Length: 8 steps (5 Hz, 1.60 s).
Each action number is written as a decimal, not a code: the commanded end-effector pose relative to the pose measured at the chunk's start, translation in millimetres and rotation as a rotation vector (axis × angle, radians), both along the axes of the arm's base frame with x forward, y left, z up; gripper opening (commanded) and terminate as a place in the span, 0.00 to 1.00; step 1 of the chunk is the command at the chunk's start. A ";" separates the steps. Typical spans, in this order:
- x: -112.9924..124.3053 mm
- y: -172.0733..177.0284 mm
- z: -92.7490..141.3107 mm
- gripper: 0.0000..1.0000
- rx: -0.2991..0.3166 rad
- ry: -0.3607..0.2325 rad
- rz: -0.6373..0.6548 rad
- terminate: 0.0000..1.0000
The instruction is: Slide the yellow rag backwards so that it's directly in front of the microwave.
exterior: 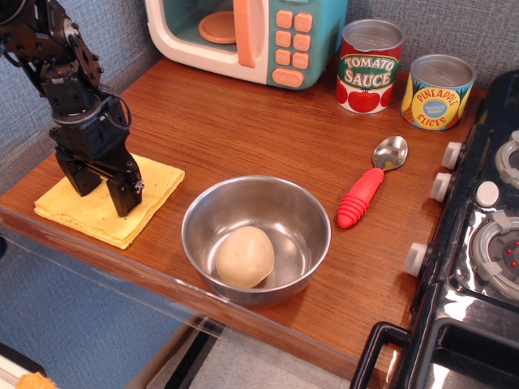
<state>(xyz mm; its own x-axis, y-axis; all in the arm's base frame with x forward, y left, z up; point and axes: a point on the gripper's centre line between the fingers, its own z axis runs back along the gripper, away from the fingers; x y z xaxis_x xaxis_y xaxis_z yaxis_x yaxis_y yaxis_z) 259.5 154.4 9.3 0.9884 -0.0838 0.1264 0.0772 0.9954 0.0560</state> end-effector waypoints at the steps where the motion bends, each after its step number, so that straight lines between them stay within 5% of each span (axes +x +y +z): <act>1: 22.8 -0.6 -15.9 1.00 0.041 0.034 -0.005 0.00; 4: 130.9 -34.0 -32.9 1.00 -0.008 0.015 -0.019 0.00; 6: 161.7 -54.4 -42.3 1.00 -0.024 0.028 -0.038 0.00; 7: 163.9 -52.4 -28.5 1.00 -0.021 0.019 -0.017 0.00; 8: 169.4 -52.5 16.6 1.00 -0.017 -0.042 0.012 0.00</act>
<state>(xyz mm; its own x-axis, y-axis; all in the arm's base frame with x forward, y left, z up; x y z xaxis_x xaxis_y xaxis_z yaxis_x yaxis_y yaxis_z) 420.1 118.1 12.0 0.9897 -0.0239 0.1414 0.0199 0.9994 0.0294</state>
